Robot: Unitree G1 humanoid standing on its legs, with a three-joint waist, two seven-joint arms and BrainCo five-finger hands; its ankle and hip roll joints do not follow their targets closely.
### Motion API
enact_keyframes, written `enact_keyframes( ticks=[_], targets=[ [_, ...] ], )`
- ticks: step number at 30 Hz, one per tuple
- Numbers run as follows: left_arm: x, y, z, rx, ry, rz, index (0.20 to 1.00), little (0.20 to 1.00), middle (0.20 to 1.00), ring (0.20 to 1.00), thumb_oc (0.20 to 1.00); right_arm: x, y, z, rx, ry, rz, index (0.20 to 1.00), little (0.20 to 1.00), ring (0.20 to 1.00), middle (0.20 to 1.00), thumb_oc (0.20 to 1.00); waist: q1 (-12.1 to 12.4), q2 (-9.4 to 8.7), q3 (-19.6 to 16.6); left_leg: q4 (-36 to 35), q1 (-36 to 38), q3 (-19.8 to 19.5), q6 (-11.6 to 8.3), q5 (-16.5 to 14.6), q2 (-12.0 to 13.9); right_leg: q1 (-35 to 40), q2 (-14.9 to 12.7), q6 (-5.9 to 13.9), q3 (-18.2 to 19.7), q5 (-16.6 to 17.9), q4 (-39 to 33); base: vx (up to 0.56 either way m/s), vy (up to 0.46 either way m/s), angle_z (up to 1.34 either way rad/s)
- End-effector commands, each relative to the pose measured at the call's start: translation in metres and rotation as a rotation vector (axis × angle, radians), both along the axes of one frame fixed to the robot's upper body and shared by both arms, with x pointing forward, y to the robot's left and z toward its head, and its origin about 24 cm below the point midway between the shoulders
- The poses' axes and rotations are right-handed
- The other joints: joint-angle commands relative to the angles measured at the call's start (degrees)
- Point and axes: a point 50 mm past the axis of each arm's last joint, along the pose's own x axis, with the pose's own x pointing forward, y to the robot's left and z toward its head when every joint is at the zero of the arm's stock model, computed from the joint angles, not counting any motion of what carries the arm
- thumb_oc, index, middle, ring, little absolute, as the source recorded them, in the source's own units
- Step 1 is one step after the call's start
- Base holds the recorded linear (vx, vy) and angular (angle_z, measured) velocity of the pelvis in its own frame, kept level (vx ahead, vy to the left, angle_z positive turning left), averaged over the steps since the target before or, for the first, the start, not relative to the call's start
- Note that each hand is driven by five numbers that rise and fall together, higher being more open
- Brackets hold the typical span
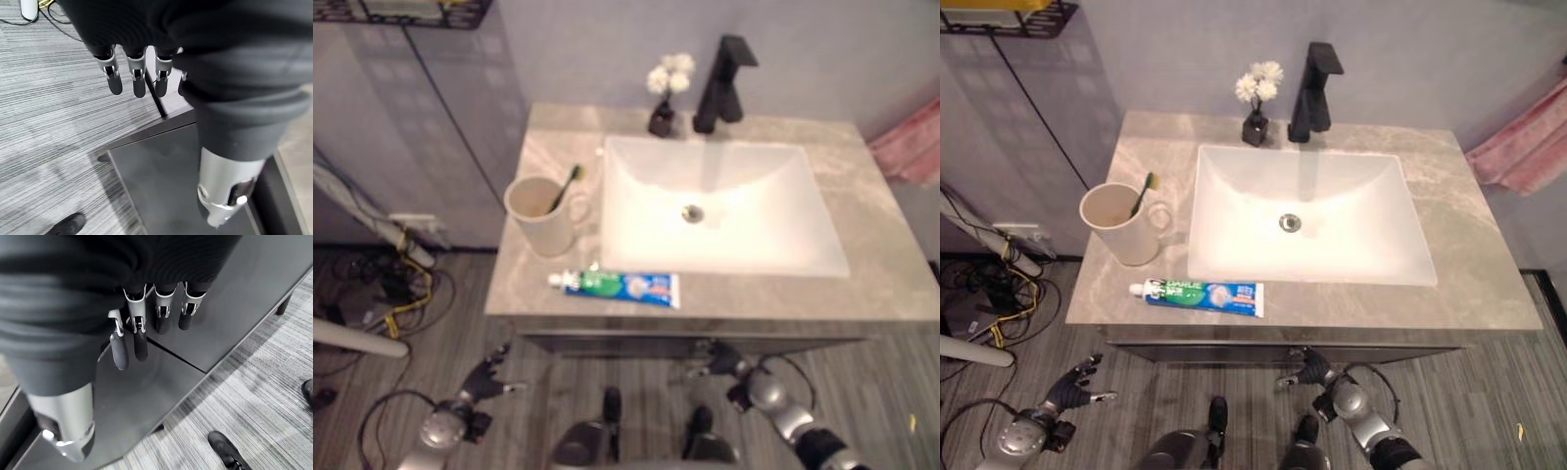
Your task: Put brush and paste in cup on sink, flatten towel.
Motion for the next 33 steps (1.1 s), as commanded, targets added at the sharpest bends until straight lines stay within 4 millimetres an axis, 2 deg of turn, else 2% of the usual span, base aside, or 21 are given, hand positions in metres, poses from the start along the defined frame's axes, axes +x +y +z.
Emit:
enact_keyframes(
  ticks=[1,3,4,5,6,10,13,16,21,22,26,27,28,29,30,31,33],
  targets=[
    [0.015,0.003,0.013,0.023,-0.068,-0.021,1.0,1.0,1.0,1.0,1.0,0.039,-0.001,0.053,0.004,-0.242,0.09,1.0,1.0,1.0,1.0,1.0,-0.9,-0.03,-2.1,-5.6,-0.1,-4.9,-8.68,4.0,13.9,-0.1,7.3,-3.63,-2.9,-3.6,-2.4,0.04,-0.534,0.37],
    [0.019,0.0,0.012,0.027,-0.07,-0.031,1.0,1.0,1.0,1.0,1.0,0.037,-0.011,0.056,0.003,-0.256,0.062,1.0,1.0,1.0,1.0,1.0,-2.2,0.29,-2.5,-5.6,-2.4,-4.5,-10.23,5.7,15.1,-0.3,8.4,-4.37,-5.3,-4.1,-3.2,0.01,-0.369,0.71],
    [0.02,0.0,0.012,0.026,-0.071,-0.032,1.0,1.0,1.0,1.0,1.0,0.037,-0.011,0.056,0.002,-0.257,0.062,1.0,1.0,1.0,1.0,1.0,-2.4,0.4,-2.6,-5.6,-2.7,-4.8,-10.28,5.8,15.1,-0.4,8.5,-4.41,-5.6,-4.1,-3.3,-0.03,-0.287,0.75],
    [0.035,-0.011,0.013,0.022,-0.096,-0.055,1.0,1.0,1.0,1.0,1.0,0.04,-0.024,0.059,-0.027,-0.267,0.021,1.0,1.0,1.0,1.0,1.0,-4.1,0.59,-2.7,-5.6,-3.8,-0.2,-9.33,6.4,15.4,-0.6,8.3,-4.87,-7.2,-4.1,-4.0,0.01,-0.216,0.72],
    [0.039,-0.014,0.014,0.013,-0.111,-0.05,1.0,1.0,1.0,1.0,1.0,0.039,-0.029,0.062,-0.032,-0.275,0.006,1.0,1.0,1.0,1.0,1.0,-4.6,0.67,-3.2,-5.6,-3.2,2.2,-8.68,5.0,14.9,-0.4,8.2,-5.01,-8.1,-4.4,-4.5,0.05,-0.241,0.78],
    [0.028,-0.013,0.015,-0.014,-0.131,-0.033,1.0,1.0,1.0,1.0,1.0,0.034,-0.03,0.058,-0.025,-0.252,0.012,1.0,1.0,1.0,1.0,1.0,-2.6,0.14,-3.4,-5.0,-0.7,-2.3,-7.73,3.1,10.8,1.3,8.3,-5.26,-5.9,-3.6,-6.4,0.09,-0.069,0.17],
    [0.02,-0.01,0.014,-0.017,-0.116,-0.03,1.0,1.0,1.0,1.0,1.0,0.032,-0.032,0.055,-0.04,-0.236,0.017,1.0,1.0,1.0,1.0,1.0,-2.4,0.51,-3.8,-5.6,-0.4,-3.2,-8.41,3.9,10.3,2.1,8.5,-5.19,-5.9,-3.4,-7.4,0.03,0.016,-0.21],
    [0.007,-0.004,0.012,-0.007,-0.091,-0.022,1.0,1.0,1.0,1.0,1.0,0.03,-0.04,0.05,-0.08,-0.212,-0.001,1.0,1.0,1.0,1.0,1.0,-2.2,1.3,-4.7,-5.6,0.5,-3.4,-8.37,2.7,10.1,3.2,8.1,-4.66,-6.0,-2.9,-8.2,0.05,0.1,0.04],
    [-0.009,0.012,0.02,0.061,-0.06,-0.061,1.0,1.0,1.0,1.0,1.0,0.026,-0.05,0.043,-0.084,-0.187,-0.067,1.0,1.0,1.0,1.0,1.0,-1.7,1.94,-5.2,-5.6,1.7,-3.2,-7.74,1.4,9.4,4.2,7.3,-4.1,-4.9,-2.2,-8.9,0.03,0.117,-0.03],
    [-0.01,0.018,0.035,0.107,-0.088,-0.104,1.0,1.0,1.0,1.0,1.0,0.023,-0.055,0.04,-0.073,-0.176,-0.107,1.0,1.0,1.0,1.0,1.0,-1.5,2.28,-5.1,-5.6,1.9,-3.2,-7.41,1.1,9.1,4.1,6.9,-3.75,-4.6,-1.8,-8.9,0.0,0.119,-0.07],
    [-0.013,0.024,0.07,0.189,-0.099,-0.293,1.0,1.0,1.0,1.0,1.0,0.015,-0.067,0.035,-0.099,-0.148,-0.135,1.0,1.0,1.0,1.0,1.0,-1.2,2.72,-4.8,-5.6,2.5,-2.9,-6.66,0.3,8.6,4.0,6.2,-3.03,-3.8,-1.4,-8.4,0.0,0.113,-0.06],
    [-0.013,0.025,0.071,0.191,-0.097,-0.292,1.0,1.0,1.0,1.0,1.0,0.014,-0.066,0.035,-0.097,-0.146,-0.134,1.0,1.0,1.0,1.0,1.0,-1.2,2.58,-4.8,-5.6,2.5,-2.8,-6.65,0.3,8.6,4.0,6.2,-3.02,-3.7,-1.4,-8.4,0.0,0.093,-0.04],
    [-0.013,0.021,0.095,0.203,-0.095,-0.423,1.0,1.0,1.0,1.0,1.0,0.005,-0.078,0.022,-0.137,-0.076,-0.17,1.0,1.0,1.0,1.0,1.0,-0.8,3.09,-4.6,-5.6,3.0,-2.5,-6.59,0.0,8.6,4.1,6.1,-2.69,-3.3,-1.2,-8.2,-0.01,0.056,-0.05],
    [-0.013,0.022,0.096,0.204,-0.094,-0.421,1.0,1.0,1.0,1.0,1.0,0.005,-0.077,0.022,-0.135,-0.076,-0.168,1.0,1.0,1.0,1.0,1.0,-0.9,2.94,-4.7,-5.6,2.8,-2.5,-6.57,0.1,8.5,4.0,6.1,-2.71,-3.3,-1.1,-8.4,-0.01,0.105,-0.11],
    [-0.012,0.016,0.129,0.198,-0.108,-0.531,1.0,1.0,1.0,1.0,1.0,-0.011,-0.09,0.003,-0.175,0.038,-0.234,1.0,1.0,1.0,1.0,1.0,-0.6,3.34,-4.9,-5.6,3.0,-2.3,-6.57,-0.1,8.5,4.3,6.0,-2.47,-3.3,-0.8,-8.8,-0.01,0.065,-0.11],
    [-0.011,0.017,0.139,0.194,-0.119,-0.542,1.0,1.0,1.0,1.0,1.0,-0.019,-0.095,-0.007,-0.188,0.097,-0.269,1.0,1.0,1.0,1.0,1.0,-0.2,3.61,-5.0,-5.6,3.0,-2.3,-6.64,0.0,8.5,4.5,5.9,-2.38,-3.5,-0.6,-9.1,-0.02,0.08,-0.12],
    [-0.008,0.011,0.171,0.193,-0.171,-0.6,1.0,1.0,1.0,1.0,1.0,-0.039,-0.103,-0.023,-0.221,0.211,-0.326,1.0,1.0,1.0,1.0,1.0,0.6,3.88,-5.5,-5.6,2.8,-2.6,-6.88,0.1,8.4,5.0,5.9,-2.17,-4.0,-0.2,-10.0,-0.03,0.031,-0.02]
  ],
)
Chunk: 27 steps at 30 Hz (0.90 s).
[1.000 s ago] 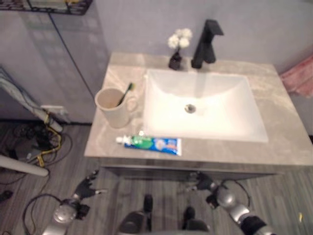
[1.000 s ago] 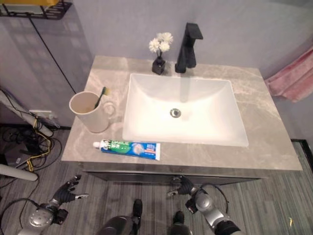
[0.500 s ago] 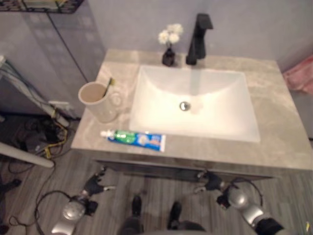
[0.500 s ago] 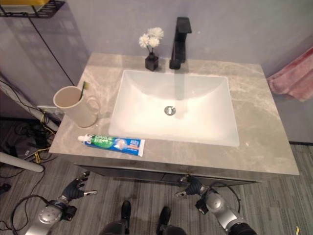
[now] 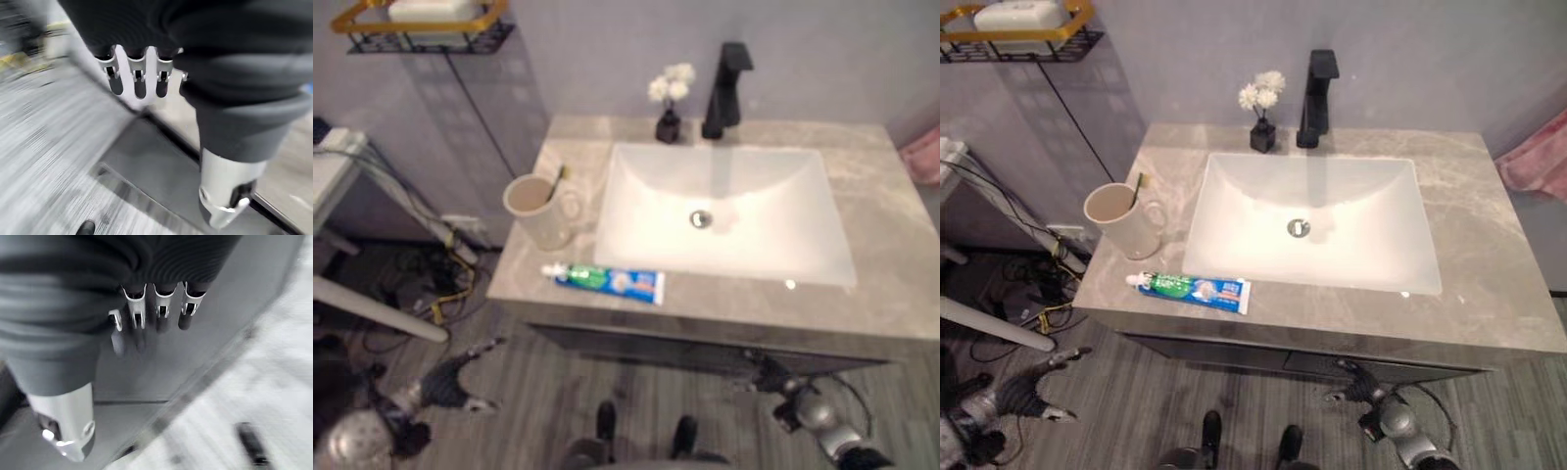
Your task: Put brush and paste in cup on sink, flatten towel.
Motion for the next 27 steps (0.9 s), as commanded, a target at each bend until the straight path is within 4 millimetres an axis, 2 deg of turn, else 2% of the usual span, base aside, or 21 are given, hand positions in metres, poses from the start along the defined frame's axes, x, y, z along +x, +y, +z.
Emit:
enact_keyframes(
  ticks=[1,2,4,6,10,16,19,22,27],
  targets=[
    [0.009,0.009,0.039,-0.094,-0.073,0.013,1.0,1.0,1.0,1.0,1.0,-0.002,0.001,-0.011,-0.021,0.082,-0.043,1.0,1.0,1.0,1.0,1.0,0.9,-1.78,-1.0,0.7,0.1,-2.0,-0.09,-2.5,1.9,1.7,-3.1,4.8,0.7,-0.5,0.2,-0.02,0.008,0.06],
    [0.009,0.009,0.039,-0.093,-0.073,0.015,1.0,1.0,1.0,1.0,1.0,-0.002,0.001,-0.012,-0.02,0.083,-0.042,1.0,1.0,1.0,1.0,1.0,0.8,-1.86,-1.0,0.7,0.1,-2.1,-0.09,-2.5,1.8,1.7,-3.1,4.8,0.7,-0.5,0.1,-0.02,0.0,0.11],
    [0.021,-0.003,0.074,-0.135,-0.185,-0.062,1.0,1.0,1.0,1.0,1.0,-0.03,-0.008,-0.022,-0.049,0.195,-0.074,1.0,1.0,1.0,1.0,1.0,1.5,-1.85,-1.7,0.7,-0.1,-2.9,-0.31,-2.3,1.7,2.2,-3.3,4.96,-0.3,-0.4,-0.1,-0.02,0.006,0.18],
    [0.027,-0.01,0.09,-0.116,-0.241,-0.109,1.0,1.0,1.0,1.0,1.0,-0.045,-0.01,-0.027,-0.052,0.251,-0.089,1.0,1.0,1.0,1.0,1.0,1.4,-1.98,-2.1,0.7,-0.2,-3.2,-0.39,-2.2,1.6,2.4,-3.4,5.04,-0.7,-0.4,-0.1,-0.01,0.011,0.22],
    [0.035,-0.018,0.11,-0.108,-0.323,-0.162,1.0,1.0,1.0,1.0,1.0,-0.066,-0.012,-0.033,-0.039,0.304,-0.128,1.0,1.0,1.0,1.0,1.0,0.6,-1.97,-2.7,0.7,0.2,-3.1,-0.36,-2.6,1.3,2.5,-3.6,5.27,-0.2,-0.2,-0.1,0.0,0.011,0.11],
    [0.041,-0.02,0.116,-0.065,-0.388,-0.18,1.0,1.0,1.0,1.0,1.0,-0.075,-0.005,-0.038,0.01,0.321,-0.162,1.0,1.0,1.0,1.0,1.0,-0.2,-1.94,-2.9,0.7,0.8,-1.4,-0.13,-3.3,1.2,1.8,-3.9,5.7,1.8,0.2,-0.1,-0.01,0.036,-0.15],
    [0.051,-0.023,0.117,-0.007,-0.431,-0.21,1.0,1.0,1.0,1.0,1.0,-0.075,-0.004,-0.038,0.021,0.322,-0.156,1.0,1.0,1.0,1.0,1.0,-1.1,-2.29,-2.3,0.7,0.8,-0.5,0.0,-3.5,1.2,0.9,-4.0,5.85,3.0,0.7,-0.1,-0.03,0.027,-0.28],
    [0.058,-0.03,0.117,0.022,-0.433,-0.252,1.0,1.0,1.0,1.0,1.0,-0.088,-0.006,-0.04,0.02,0.345,-0.173,1.0,1.0,1.0,1.0,1.0,-1.7,-2.38,-2.1,0.7,0.8,-0.2,0.04,-3.8,1.2,0.6,-3.9,6.02,3.3,0.7,-0.1,0.0,0.025,-0.19],
    [0.065,-0.025,0.109,-0.024,-0.379,-0.219,1.0,1.0,1.0,1.0,1.0,-0.099,-0.007,-0.042,0.015,0.388,-0.168,1.0,1.0,1.0,1.0,1.0,-2.9,-2.63,-2.0,0.7,0.3,0.7,0.09,-3.8,1.4,-0.5,-3.8,5.89,4.4,1.0,-0.1,0.0,0.011,-0.1]
  ],
)
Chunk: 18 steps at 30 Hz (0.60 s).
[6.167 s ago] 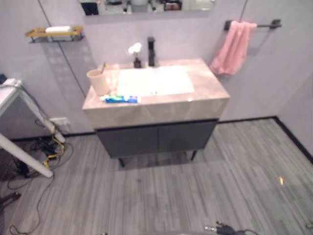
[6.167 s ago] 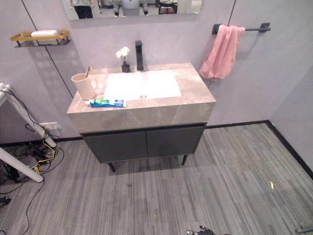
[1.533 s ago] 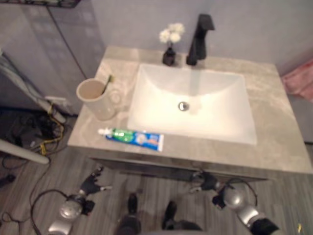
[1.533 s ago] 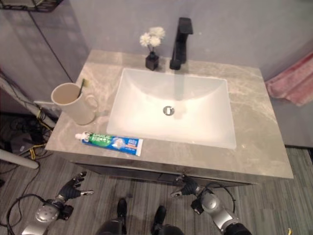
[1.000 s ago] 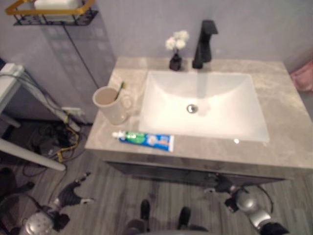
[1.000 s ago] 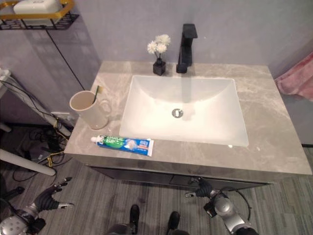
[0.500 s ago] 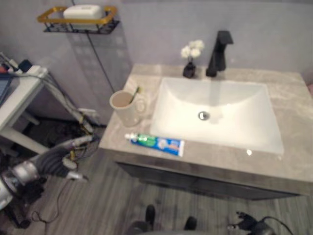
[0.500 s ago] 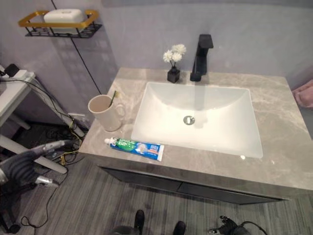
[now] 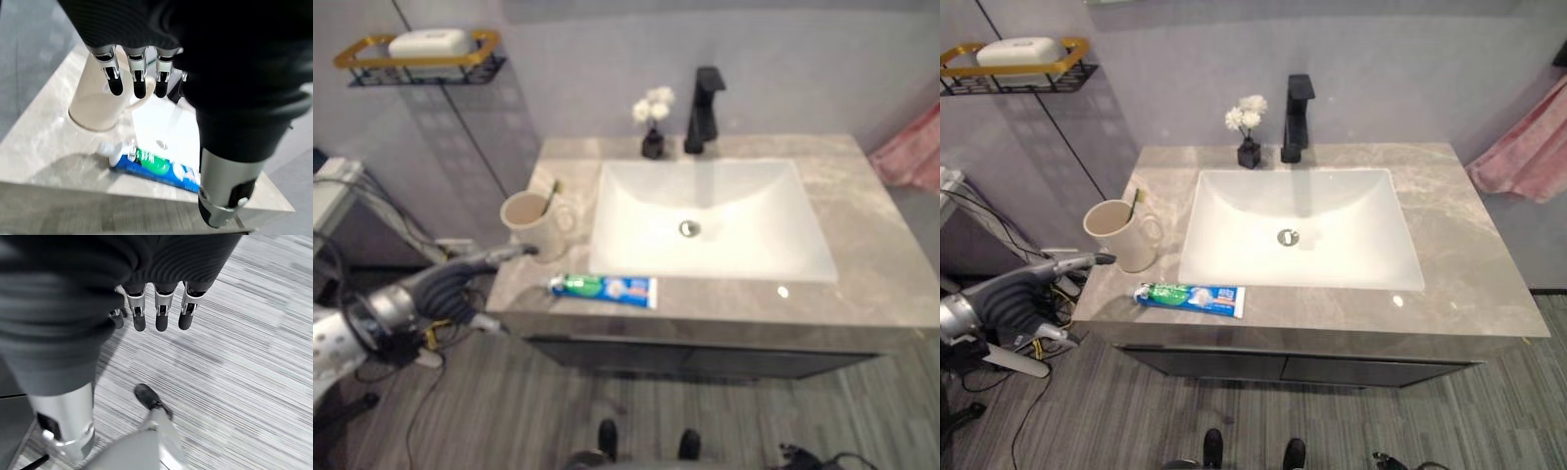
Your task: Put brush and paste in cup on sink, flatten towel.
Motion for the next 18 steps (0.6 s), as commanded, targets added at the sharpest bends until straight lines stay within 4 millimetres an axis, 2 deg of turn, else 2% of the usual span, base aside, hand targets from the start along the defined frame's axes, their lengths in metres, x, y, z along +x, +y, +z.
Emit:
enact_keyframes(
  ticks=[1,4,9,10,11,18],
  targets=[
    [0.01,0.008,0.019,0.003,-0.083,0.023,1.0,1.0,1.0,1.0,1.0,0.006,-0.001,0.002,-0.007,0.001,0.041,1.0,1.0,1.0,1.0,1.0,-0.7,-1.88,0.5,0.7,-0.3,-2.1,0.01,-3.6,1.5,0.4,-3.6,4.65,1.4,0.7,0.2,0.02,0.007,-0.19],
    [0.013,0.006,0.017,0.019,-0.068,0.012,1.0,1.0,1.0,1.0,1.0,-0.001,-0.003,0.001,-0.004,0.019,0.037,1.0,1.0,1.0,1.0,1.0,-1.3,-2.04,0.4,0.7,-0.3,-1.7,0.0,-3.8,1.6,0.1,-3.6,4.68,1.8,0.8,0.2,0.02,0.013,-0.08],
    [0.018,0.007,0.005,0.013,-0.046,0.021,1.0,1.0,1.0,1.0,1.0,0.0,-0.004,0.003,-0.004,0.003,0.023,1.0,1.0,1.0,1.0,1.0,-2.0,-2.04,0.6,0.7,-0.7,-0.9,-0.07,-3.9,1.7,-0.9,-3.6,4.78,2.7,0.9,0.2,0.02,0.007,-0.14],
    [0.019,0.008,-0.009,-0.075,-0.012,0.054,1.0,1.0,1.0,1.0,1.0,0.003,-0.003,0.003,0.0,-0.009,0.03,1.0,1.0,1.0,1.0,1.0,-2.4,-2.08,0.7,0.7,-0.6,-0.7,-0.08,-4.0,1.8,-0.9,-3.5,4.76,2.9,0.8,0.2,0.03,0.003,-0.08],
    [0.021,0.008,-0.012,-0.085,-0.005,0.063,1.0,1.0,1.0,1.0,1.0,0.004,-0.002,0.003,0.003,-0.014,0.031,1.0,1.0,1.0,1.0,1.0,-2.6,-2.08,0.6,0.7,-0.8,-0.6,-0.07,-3.9,1.9,-1.2,-3.5,4.72,3.0,0.8,0.2,0.04,0.003,-0.05],
    [0.031,-0.008,-0.021,-0.07,-0.028,0.021,1.0,1.0,1.0,1.0,1.0,0.008,-0.003,0.005,0.02,-0.065,-0.059,1.0,1.0,1.0,1.0,1.0,-3.8,-2.22,0.9,0.7,-1.7,-0.4,-0.13,-4.0,2.0,-2.2,-3.3,4.56,3.3,0.7,0.2,0.02,-0.001,-0.05]
  ],
)
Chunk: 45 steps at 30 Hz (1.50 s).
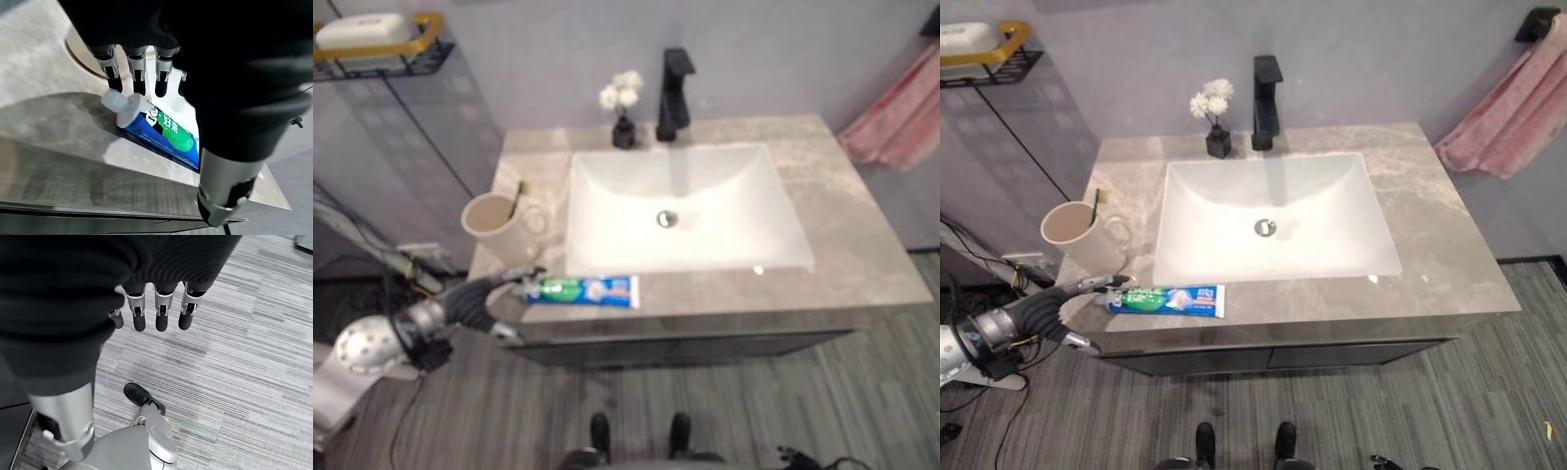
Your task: Put brush and paste in cup on sink, flatten towel.
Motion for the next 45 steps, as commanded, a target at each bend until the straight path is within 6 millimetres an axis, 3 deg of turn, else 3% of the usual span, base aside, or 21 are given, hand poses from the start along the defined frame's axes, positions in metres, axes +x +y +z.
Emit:
enact_keyframes(
  ticks=[1,3,5,8,27,36,45],
  targets=[
    [0.014,-0.005,0.023,0.021,-0.152,-0.017,1.0,1.0,1.0,1.0,1.0,0.007,-0.006,0.004,-0.015,-0.031,-0.014,1.0,1.0,1.0,1.0,1.0,-1.3,-0.76,0.0,0.7,-0.6,-3.4,-0.09,-3.4,1.9,0.4,-3.4,4.97,0.3,-0.3,0.3,0.0,0.0,0.0],
    [0.018,-0.01,0.018,0.007,-0.147,-0.025,1.0,1.0,1.0,1.0,1.0,0.01,-0.008,0.006,-0.012,-0.046,-0.043,1.0,1.0,1.0,1.0,1.0,-1.7,-0.82,0.4,0.7,-1.3,-3.4,-0.07,-3.3,1.9,-0.5,-3.3,4.93,0.7,-0.1,0.3,0.01,-0.003,-0.02],
    [0.021,-0.008,0.008,-0.07,-0.116,0.015,1.0,1.0,1.0,1.0,1.0,0.009,-0.011,0.006,0.021,-0.09,-0.196,1.0,1.0,1.0,1.0,1.0,-1.9,-0.6,0.5,0.7,-1.6,-3.3,0.0,-3.3,2.0,-0.9,-3.2,4.9,0.9,0.0,0.3,0.03,0.0,-0.09],
    [0.022,-0.012,0.007,-0.04,-0.122,-0.003,1.0,1.0,1.0,1.0,1.0,0.018,-0.012,0.007,0.046,-0.148,-0.291,1.0,1.0,1.0,1.0,1.0,-2.0,-0.41,0.6,0.7,-2.5,-3.3,0.14,-3.1,2.0,-2.0,-3.1,4.84,1.4,0.3,0.3,0.01,0.002,-0.04],
    [0.016,-0.007,-0.003,0.151,-0.123,-0.03,1.0,1.0,1.0,1.0,1.0,0.034,-0.009,0.013,0.041,-0.208,-0.203,1.0,1.0,1.0,1.0,1.0,-1.6,-1.01,1.4,0.7,-3.1,-3.3,-0.25,-2.9,2.9,-2.7,-2.2,4.27,2.2,-0.5,0.3,0.01,-0.005,-0.04],
    [0.011,-0.008,-0.001,0.293,-0.179,-0.074,1.0,1.0,1.0,1.0,1.0,0.03,-0.009,0.013,0.036,-0.204,-0.197,1.0,1.0,1.0,1.0,1.0,-1.6,-1.46,1.6,0.7,-2.9,-3.5,-0.47,-2.8,3.4,-2.3,-1.7,4.06,1.9,-0.9,0.3,0.0,0.0,0.0],
    [0.007,-0.004,-0.019,0.399,-0.192,-0.061,1.0,1.0,1.0,1.0,1.0,0.029,-0.01,0.014,0.017,-0.215,-0.178,1.0,1.0,1.0,1.0,1.0,-1.3,-2.02,1.8,0.7,-2.7,-3.8,-0.72,-2.8,4.0,-1.7,-1.1,3.73,1.5,-1.5,0.3,0.0,0.0,0.0]
  ],
)
